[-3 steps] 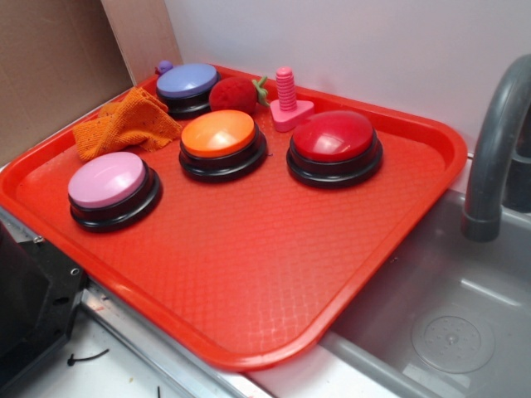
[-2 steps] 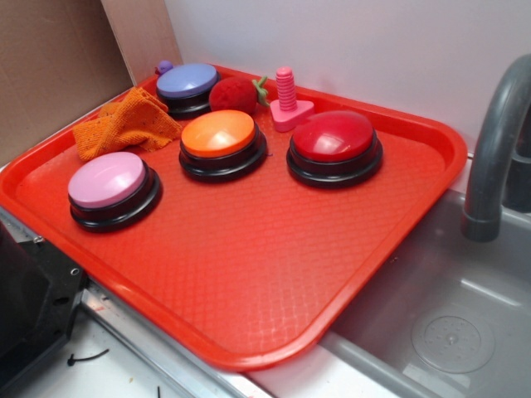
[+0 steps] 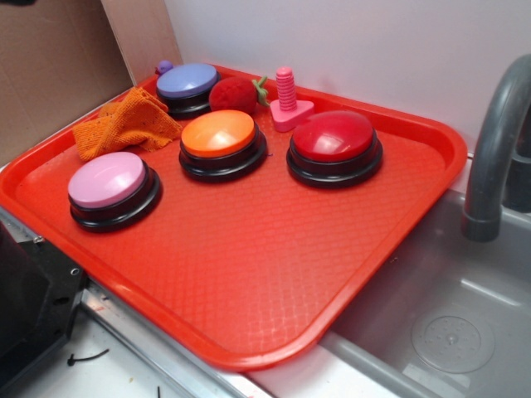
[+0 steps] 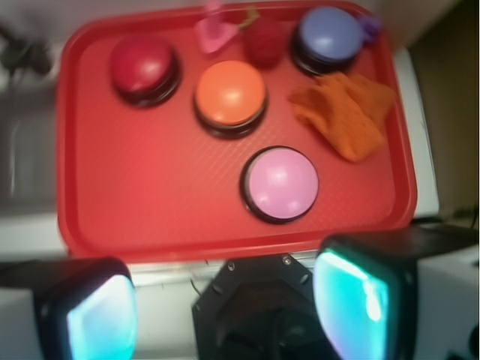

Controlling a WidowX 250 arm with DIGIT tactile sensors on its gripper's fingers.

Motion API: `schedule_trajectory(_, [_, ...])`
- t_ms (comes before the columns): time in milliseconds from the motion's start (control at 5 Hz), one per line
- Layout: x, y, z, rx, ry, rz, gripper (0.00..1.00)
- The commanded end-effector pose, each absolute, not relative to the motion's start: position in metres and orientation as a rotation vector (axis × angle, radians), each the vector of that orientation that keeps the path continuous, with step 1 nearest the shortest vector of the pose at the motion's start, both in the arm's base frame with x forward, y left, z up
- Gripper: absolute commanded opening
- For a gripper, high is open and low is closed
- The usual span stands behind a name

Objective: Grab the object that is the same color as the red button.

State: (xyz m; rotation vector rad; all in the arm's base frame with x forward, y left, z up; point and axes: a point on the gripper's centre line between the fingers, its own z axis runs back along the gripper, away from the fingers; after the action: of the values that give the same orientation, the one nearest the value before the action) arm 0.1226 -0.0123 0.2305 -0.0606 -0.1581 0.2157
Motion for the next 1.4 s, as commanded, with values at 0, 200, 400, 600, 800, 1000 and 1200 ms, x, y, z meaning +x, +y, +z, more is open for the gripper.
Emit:
schedule_trajectory(0, [0.159, 0.006, 0.203, -0.083, -0.195, 0.519, 1.00])
schedule_trajectory(200, [0.177, 0.016, 0.187, -0.090, -0.207, 0.647, 1.00])
schedule_trajectory(400, [0.203, 0.029, 0.163, -0.060, -0.252, 0.843, 1.00])
schedule_trajectory(600, [0.229, 0.037, 0.143, -0.056, -0.345, 1.035, 1.00])
schedule_trajectory(800, [0.256, 0.051, 0.118, -0.080, -0.342, 1.164, 1.00])
schedule_trajectory(1000, [0.273, 0.057, 0.106, -0.085, -0.350, 1.168, 1.00])
schedule_trajectory(1200, [0.296, 0.065, 0.084, -0.169, -0.332, 1.152, 1.00])
